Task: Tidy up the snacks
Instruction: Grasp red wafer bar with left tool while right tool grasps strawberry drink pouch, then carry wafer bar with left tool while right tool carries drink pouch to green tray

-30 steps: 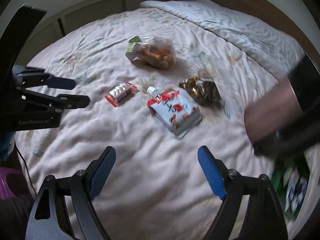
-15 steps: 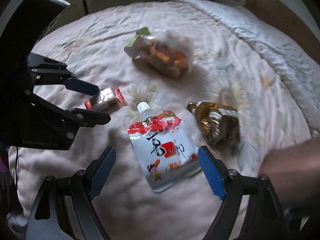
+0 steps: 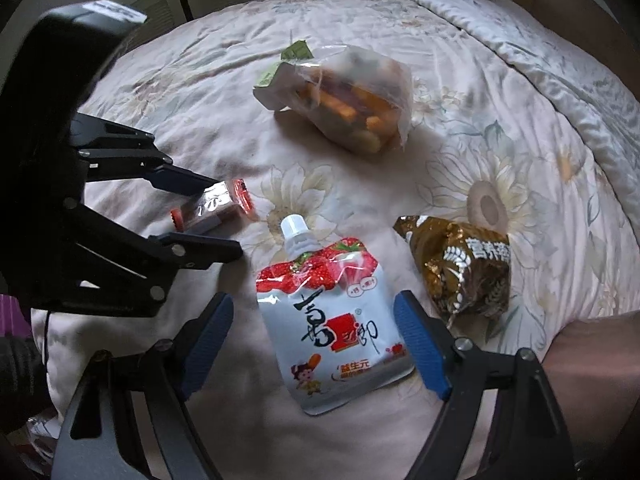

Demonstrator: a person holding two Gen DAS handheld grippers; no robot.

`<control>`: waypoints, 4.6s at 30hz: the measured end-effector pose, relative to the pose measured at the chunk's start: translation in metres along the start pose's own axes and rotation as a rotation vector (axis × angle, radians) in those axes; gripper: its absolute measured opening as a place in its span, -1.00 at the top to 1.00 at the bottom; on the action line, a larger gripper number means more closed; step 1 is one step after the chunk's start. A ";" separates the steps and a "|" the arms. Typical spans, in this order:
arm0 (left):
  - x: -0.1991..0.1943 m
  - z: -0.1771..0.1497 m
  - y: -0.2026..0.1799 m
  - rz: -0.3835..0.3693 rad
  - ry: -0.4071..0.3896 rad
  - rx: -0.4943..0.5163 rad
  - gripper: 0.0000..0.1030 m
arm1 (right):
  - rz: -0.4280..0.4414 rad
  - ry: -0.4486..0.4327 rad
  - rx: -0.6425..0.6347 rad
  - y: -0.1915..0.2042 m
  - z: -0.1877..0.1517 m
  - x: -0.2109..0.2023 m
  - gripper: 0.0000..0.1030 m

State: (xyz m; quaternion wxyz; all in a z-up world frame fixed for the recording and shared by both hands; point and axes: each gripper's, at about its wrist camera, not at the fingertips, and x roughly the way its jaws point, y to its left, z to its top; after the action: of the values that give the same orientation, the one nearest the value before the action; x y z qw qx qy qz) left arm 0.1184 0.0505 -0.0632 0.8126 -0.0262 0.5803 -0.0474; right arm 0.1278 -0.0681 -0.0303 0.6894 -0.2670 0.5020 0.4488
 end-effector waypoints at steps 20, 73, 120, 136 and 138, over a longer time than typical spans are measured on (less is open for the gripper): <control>0.003 0.002 0.001 -0.011 -0.002 0.004 0.19 | 0.019 0.103 -0.176 0.000 0.014 0.019 -1.00; -0.060 -0.017 -0.049 0.030 -0.104 0.111 0.62 | -0.034 -0.046 0.275 0.014 -0.069 -0.062 -1.00; -0.082 -0.059 -0.267 -0.092 -0.024 0.380 0.62 | -0.208 -0.124 0.751 -0.013 -0.297 -0.190 -1.00; -0.072 -0.051 -0.337 -0.132 -0.010 0.448 0.62 | -0.323 -0.149 0.884 -0.057 -0.369 -0.235 -1.00; -0.070 -0.048 -0.346 -0.136 -0.009 0.453 0.62 | -0.340 -0.151 0.900 -0.066 -0.377 -0.240 -1.00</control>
State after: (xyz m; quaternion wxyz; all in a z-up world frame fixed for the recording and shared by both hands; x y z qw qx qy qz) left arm 0.0346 -0.2854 0.0207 0.7953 0.1177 0.5479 -0.2311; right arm -0.0064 -0.4910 0.0545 0.8345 0.0127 0.5441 0.0865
